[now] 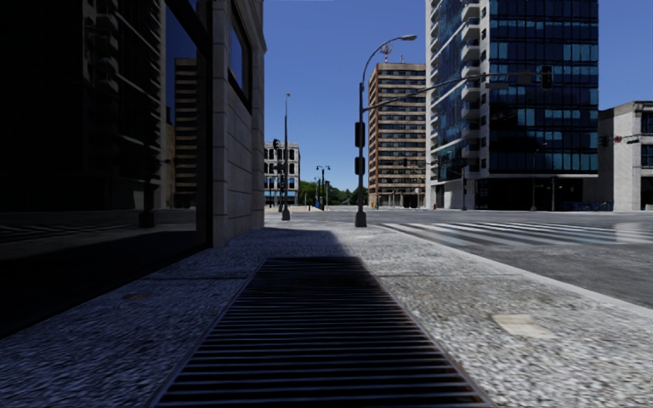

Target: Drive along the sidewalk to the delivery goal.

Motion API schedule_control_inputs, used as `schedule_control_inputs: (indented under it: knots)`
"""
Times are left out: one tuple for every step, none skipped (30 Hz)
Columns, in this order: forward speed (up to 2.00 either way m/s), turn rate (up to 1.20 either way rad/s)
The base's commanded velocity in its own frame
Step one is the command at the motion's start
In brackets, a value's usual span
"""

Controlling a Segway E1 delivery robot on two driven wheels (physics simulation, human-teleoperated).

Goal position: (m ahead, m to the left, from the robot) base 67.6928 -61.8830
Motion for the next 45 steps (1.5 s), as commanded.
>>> schedule_control_inputs:
  knots:
    - [1.99, 0.00]
    - [1.99, 0.00]
    - [1.99, 0.00]
    - [1.99, 0.00]
    - [1.99, 0.00]
    - [1.99, 0.00]
    - [1.99, 0.00]
    - [1.99, 0.00]
    - [1.99, 0.00]
    - [1.99, 0.00]
    - [1.99, 0.00]
    - [1.99, 0.00]
    - [1.99, 0.00]
    - [1.99, 0.00]
    - [1.99, 0.00]
    - [1.99, 0.00]
    - [1.99, 0.00]
    - [1.99, 0.00]
    - [1.99, 0.00]
    - [1.99, 0.00]
    - [1.99, 0.00]
    - [1.99, 0.00]
    - [1.99, 0.00]
    - [1.99, 0.00]
    - [1.99, 0.00]
    - [1.99, 0.00]
    - [1.99, 0.00]
    - [1.99, 0.00]
    - [1.99, 0.00]
    - [1.99, 0.00]
    - [1.99, 0.00]
    - [1.99, 0.00]
    - [1.99, 0.00]
    - [1.99, 0.00]
    - [1.99, 0.00]
    - [1.99, 0.00]
    - [1.99, 0.00]
    - [1.99, 0.00]
    - [1.99, 0.00]
    - [1.99, 0.00]
    - [1.99, 0.00]
    - [1.99, 0.00]
    - [1.99, -0.02]
    - [1.99, -0.02]
    - [1.99, -0.06]
